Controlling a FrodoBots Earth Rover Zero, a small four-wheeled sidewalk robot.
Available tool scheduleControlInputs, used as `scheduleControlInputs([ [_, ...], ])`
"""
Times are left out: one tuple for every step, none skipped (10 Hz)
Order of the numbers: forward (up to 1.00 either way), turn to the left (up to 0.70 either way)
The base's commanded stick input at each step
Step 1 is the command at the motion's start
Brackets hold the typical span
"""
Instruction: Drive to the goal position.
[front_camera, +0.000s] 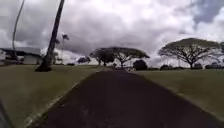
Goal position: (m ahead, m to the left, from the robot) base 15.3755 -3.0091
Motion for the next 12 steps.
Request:
scheduleControlInputs([
  [0.70,0.09],
  [0.70,0.04],
  [0.70,0.04],
  [0.70,0.04],
  [0.70,0.04],
  [0.70,0.09],
  [0.70,0.21],
  [0.70,0.27],
  [0.70,0.06],
  [0.70,0.03],
  [0.70,0.03],
  [0.70,0.03],
])
